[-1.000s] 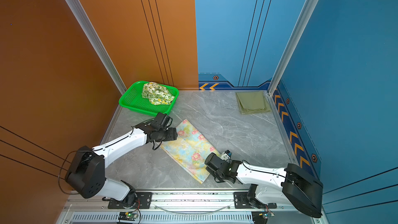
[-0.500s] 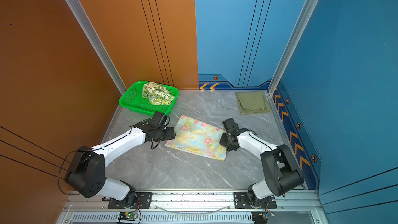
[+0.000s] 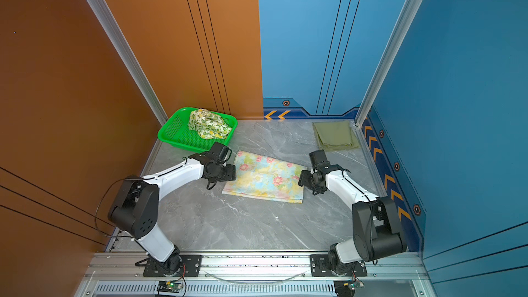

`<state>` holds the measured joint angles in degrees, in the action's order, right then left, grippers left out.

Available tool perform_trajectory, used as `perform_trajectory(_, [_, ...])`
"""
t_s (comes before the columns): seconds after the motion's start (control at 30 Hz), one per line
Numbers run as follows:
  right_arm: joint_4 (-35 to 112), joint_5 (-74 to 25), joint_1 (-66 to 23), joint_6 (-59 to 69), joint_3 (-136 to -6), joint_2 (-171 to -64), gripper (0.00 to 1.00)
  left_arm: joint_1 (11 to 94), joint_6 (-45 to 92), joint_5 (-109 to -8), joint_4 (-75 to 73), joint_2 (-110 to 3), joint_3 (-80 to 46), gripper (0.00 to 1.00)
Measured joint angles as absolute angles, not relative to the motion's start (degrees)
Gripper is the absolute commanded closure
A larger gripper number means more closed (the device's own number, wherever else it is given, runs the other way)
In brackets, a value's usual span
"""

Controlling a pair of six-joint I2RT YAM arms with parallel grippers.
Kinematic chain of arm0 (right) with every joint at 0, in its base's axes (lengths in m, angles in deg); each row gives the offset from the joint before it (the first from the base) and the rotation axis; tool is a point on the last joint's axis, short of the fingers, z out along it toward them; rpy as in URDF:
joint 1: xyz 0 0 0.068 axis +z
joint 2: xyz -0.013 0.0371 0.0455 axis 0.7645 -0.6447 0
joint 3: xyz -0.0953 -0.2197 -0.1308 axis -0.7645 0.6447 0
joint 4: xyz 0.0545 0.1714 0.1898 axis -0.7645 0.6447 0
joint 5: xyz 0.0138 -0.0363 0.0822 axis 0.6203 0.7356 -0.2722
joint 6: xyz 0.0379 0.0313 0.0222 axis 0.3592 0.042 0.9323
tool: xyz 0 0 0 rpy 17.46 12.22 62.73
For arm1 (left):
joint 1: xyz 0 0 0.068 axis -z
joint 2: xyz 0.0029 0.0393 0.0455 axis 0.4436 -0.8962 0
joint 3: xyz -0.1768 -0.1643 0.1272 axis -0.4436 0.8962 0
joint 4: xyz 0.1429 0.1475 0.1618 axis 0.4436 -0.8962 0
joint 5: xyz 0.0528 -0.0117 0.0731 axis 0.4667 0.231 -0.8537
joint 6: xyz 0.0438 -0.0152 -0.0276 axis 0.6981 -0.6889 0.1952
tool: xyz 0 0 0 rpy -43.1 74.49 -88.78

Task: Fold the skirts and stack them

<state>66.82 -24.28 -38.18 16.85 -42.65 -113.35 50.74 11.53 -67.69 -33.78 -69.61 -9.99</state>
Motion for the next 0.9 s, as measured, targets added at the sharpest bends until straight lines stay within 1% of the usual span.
perform_trajectory(0.3, [61.40, -30.03, -38.13, 18.06, -38.37, -116.25, 0.41, 49.47, 13.37, -67.67, -33.78, -77.46, -15.36, 0.27])
perform_trajectory(0.43, [57.84, -31.54, -37.54, 18.87, -38.06, -117.21, 0.47, 49.49, 13.92, -67.67, -33.58, -80.01, -16.52, 0.31])
perform_trajectory(0.47, [57.01, -31.87, -37.41, 18.98, -38.06, -117.52, 0.49, 49.49, 14.18, -67.75, -33.54, -80.43, -16.57, 0.34])
perform_trajectory(0.5, [55.98, -32.35, -37.24, 19.02, -38.09, -117.98, 0.54, 49.49, 14.29, -67.64, -33.51, -80.54, -16.74, 0.39])
perform_trajectory(0.57, [54.54, -32.90, -37.08, 18.98, -38.37, -119.07, 0.66, 49.49, 14.70, -67.80, -33.38, -80.73, -16.78, 0.52])
perform_trajectory(0.6, [54.02, -33.40, -37.04, 18.65, -38.85, -119.97, 0.75, 49.49, 14.86, -67.82, -33.32, -80.84, -16.78, 0.59])
perform_trajectory(0.63, [53.80, -33.68, -37.04, 18.80, -39.37, -120.75, 0.82, 49.49, 15.07, -67.91, -33.27, -80.95, -16.81, 0.63])
perform_trajectory(0.7, [53.21, -34.27, -36.97, 18.36, -40.53, -122.57, 1.00, 49.47, 15.10, -67.97, -33.10, -81.21, -16.89, 0.72])
perform_trajectory(0.8, [53.10, -34.51, -36.82, 18.23, -41.67, -123.64, 1.00, 49.36, 15.07, -68.15, -32.97, -81.37, -16.89, 0.87])
perform_trajectory(0.9, [54.21, -34.08, -36.73, 17.55, -42.50, -123.64, 1.00, 49.32, 15.07, -68.12, -32.44, -81.48, -16.74, 0.92])
